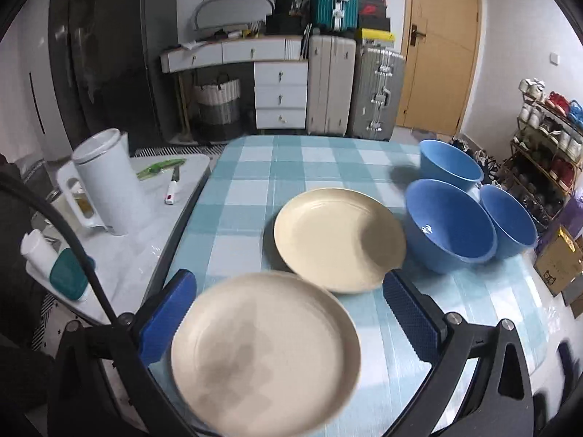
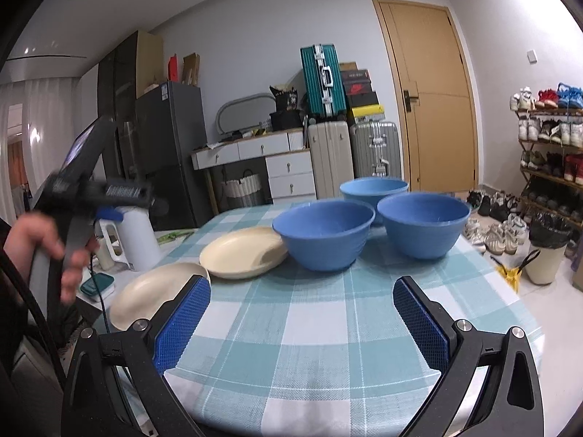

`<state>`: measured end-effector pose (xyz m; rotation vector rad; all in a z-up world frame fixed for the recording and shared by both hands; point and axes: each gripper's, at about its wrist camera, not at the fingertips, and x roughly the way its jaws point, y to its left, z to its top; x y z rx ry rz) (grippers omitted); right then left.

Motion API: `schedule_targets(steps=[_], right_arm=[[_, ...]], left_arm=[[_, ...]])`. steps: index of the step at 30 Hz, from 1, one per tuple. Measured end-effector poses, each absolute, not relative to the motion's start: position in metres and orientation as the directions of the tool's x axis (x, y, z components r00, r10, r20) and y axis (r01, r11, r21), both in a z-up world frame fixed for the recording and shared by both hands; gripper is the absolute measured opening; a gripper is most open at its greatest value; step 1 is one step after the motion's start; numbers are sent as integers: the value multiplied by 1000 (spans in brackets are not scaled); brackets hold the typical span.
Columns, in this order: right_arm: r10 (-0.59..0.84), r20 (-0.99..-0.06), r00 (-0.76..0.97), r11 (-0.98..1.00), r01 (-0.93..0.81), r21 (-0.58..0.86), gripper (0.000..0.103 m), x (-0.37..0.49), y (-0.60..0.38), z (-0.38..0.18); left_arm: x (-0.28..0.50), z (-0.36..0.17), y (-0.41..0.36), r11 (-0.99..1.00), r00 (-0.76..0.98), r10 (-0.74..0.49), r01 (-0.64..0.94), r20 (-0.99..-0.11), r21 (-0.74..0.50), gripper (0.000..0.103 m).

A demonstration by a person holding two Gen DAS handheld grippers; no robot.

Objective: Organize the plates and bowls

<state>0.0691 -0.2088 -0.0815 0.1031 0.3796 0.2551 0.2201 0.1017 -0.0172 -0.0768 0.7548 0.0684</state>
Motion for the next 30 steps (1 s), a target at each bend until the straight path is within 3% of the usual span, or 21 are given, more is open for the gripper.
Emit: schedule_targets(steps=[2, 8, 14, 24, 25, 30], right_arm=[[273, -357, 893, 960, -227, 167, 102, 75, -209, -96], [332, -334, 882, 934, -258, 247, 102, 98, -210, -129], [372, -251, 893, 918, -314, 243, 102, 126, -211, -134], [404, -263, 876, 887, -304, 349, 102, 136, -237, -156], [407, -269, 873, 885, -304, 353, 102, 137, -237, -157], [411, -270, 871, 885, -310, 347, 102, 130, -234, -158]], left_arm=[[250, -23, 108, 995, 689, 21, -84, -725, -51, 103], [323, -53, 104, 990, 628, 130, -39, -767, 136, 103], [361, -80, 107, 995, 559, 95, -26, -824, 97, 102], [393, -104, 104, 993, 467, 113, -18, -877, 118, 101], [395, -106, 105, 993, 458, 115, -23, -882, 117, 98], [402, -119, 120, 998, 405, 57, -60, -912, 36, 53]])
